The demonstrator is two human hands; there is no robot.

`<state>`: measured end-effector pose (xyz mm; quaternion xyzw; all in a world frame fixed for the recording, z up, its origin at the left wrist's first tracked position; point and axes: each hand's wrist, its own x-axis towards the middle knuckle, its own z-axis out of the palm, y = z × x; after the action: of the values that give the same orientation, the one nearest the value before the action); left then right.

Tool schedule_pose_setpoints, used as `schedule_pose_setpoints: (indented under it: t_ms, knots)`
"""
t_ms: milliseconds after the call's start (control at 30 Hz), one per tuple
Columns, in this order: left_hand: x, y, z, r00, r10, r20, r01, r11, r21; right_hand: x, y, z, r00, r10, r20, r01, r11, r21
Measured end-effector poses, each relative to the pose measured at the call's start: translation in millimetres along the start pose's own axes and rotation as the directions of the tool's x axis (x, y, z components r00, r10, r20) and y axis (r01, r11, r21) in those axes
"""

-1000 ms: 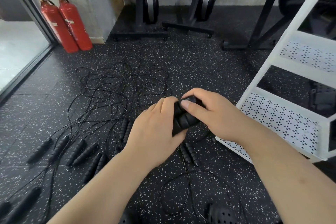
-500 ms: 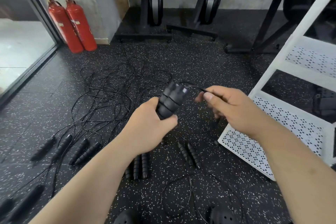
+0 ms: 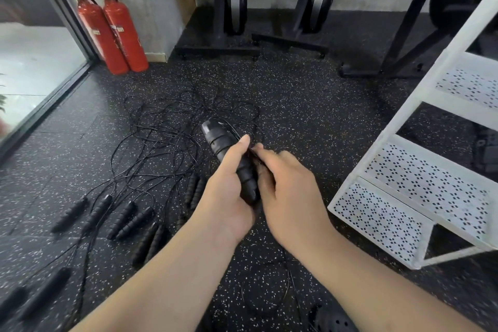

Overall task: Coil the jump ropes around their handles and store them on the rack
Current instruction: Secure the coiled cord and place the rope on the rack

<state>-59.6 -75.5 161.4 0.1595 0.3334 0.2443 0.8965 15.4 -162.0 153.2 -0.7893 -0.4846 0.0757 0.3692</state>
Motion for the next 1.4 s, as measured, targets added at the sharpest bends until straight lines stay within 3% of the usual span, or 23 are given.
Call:
schedule_pose_setpoints:
  t_ms: [167,333,533,667,900,1000,1067,1133,1167,1200,1233,1267,1300,1333,1367,1400]
  knots:
    - [-3,8,-1,0.998,0.054,-0.01,-0.054,0.998,0.02,-11,-16,-3,0.992,-0.071,0.101,0.079,0.994,-0.075]
    - [-6,9,1,0.992,0.126,-0.021,-0.125,0.99,0.07,-17,-24,-2,0.983,-0.146,0.11,0.164,0.97,-0.178]
    - [-10,11,3,0.997,0.079,0.011,-0.079,0.996,0.05,-15,-22,-4,0.989,-0.137,0.054,0.147,0.953,-0.264]
    - [-16,12,4,0.998,-0.034,0.045,0.032,0.998,0.045,-8,-14,-4,0.984,-0.147,0.105,0.176,0.913,-0.367]
    - [-15,8,-1,0.986,-0.098,0.135,0.09,0.994,0.062,8,2,-12,0.966,-0.233,0.114,0.257,0.924,-0.283]
    - [-13,11,-1,0.984,-0.112,0.141,0.092,0.986,0.14,15,5,-18,0.981,-0.153,0.116,0.169,0.974,-0.151]
    - [-13,13,0,0.984,-0.083,0.158,0.034,0.956,0.293,24,8,-29,0.994,-0.044,0.105,0.049,0.998,-0.042]
    - [-14,13,2,0.998,0.042,0.045,-0.06,0.843,0.534,33,16,-45,0.99,0.073,0.122,-0.074,0.997,0.0]
    - [-16,12,2,0.983,0.182,-0.027,-0.119,0.743,0.658,36,21,-52,0.984,0.12,0.133,-0.12,0.993,-0.006]
    - [-18,12,0,0.936,0.351,-0.03,-0.194,0.582,0.79,40,29,-58,0.976,0.161,0.146,-0.161,0.987,-0.012]
    - [-19,13,-5,0.865,0.496,0.08,-0.267,0.319,0.91,42,35,-63,0.966,0.196,0.166,-0.199,0.98,-0.002]
    - [-19,14,-9,0.772,0.575,0.271,-0.315,-0.023,0.949,43,40,-67,0.955,0.224,0.195,-0.235,0.972,0.03]
    - [-18,14,-14,0.684,0.553,0.476,-0.332,-0.345,0.878,43,43,-71,0.939,0.244,0.242,-0.27,0.959,0.084]
    - [-17,15,-16,0.633,0.465,0.619,-0.312,-0.579,0.753,41,43,-73,0.919,0.249,0.306,-0.302,0.943,0.139]
    - [-16,14,-17,0.627,0.374,0.684,-0.273,-0.716,0.642,39,40,-75,0.894,0.241,0.377,-0.327,0.927,0.181]
    - [-15,11,-18,0.647,0.313,0.696,-0.232,-0.788,0.57,36,36,-75,0.867,0.223,0.446,-0.345,0.914,0.214]
